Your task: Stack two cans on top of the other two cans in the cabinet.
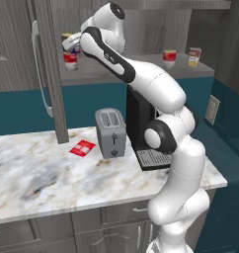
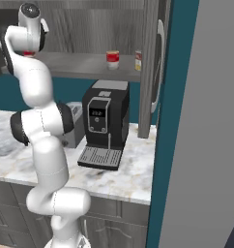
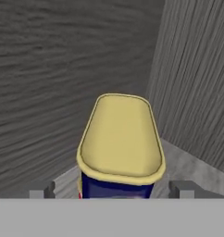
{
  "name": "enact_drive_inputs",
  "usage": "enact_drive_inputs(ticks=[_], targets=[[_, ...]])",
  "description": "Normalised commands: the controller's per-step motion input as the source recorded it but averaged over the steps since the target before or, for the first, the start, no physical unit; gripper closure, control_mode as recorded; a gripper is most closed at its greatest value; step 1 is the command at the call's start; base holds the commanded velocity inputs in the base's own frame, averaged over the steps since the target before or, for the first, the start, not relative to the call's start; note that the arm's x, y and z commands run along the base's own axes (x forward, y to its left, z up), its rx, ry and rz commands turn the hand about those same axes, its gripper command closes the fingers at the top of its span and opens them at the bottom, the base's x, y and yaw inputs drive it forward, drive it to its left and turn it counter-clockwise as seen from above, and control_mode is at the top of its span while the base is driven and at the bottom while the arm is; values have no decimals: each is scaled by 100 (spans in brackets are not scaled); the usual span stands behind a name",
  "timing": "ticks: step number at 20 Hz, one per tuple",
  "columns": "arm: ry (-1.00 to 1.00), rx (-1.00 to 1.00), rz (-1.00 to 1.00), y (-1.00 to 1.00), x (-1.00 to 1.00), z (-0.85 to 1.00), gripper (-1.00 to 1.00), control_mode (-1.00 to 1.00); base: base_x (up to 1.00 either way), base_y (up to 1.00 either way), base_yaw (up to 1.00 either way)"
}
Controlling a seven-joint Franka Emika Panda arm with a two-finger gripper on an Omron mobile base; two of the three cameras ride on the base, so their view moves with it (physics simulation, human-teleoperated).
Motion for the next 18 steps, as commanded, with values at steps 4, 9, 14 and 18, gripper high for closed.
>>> enact_drive_inputs(ticks=[4, 9, 14, 18], targets=[[-1, 7, -7, -11, -31, -9, -100, -100, 0, 0, 0], [-3, 6, -7, -16, -38, -12, -100, -100, 0, 0, 0], [0, 5, -7, -16, -44, -15, -100, -100, 0, 0, 0], [-3, 4, -9, -21, -54, -21, -100, -100, 0, 0, 0]])
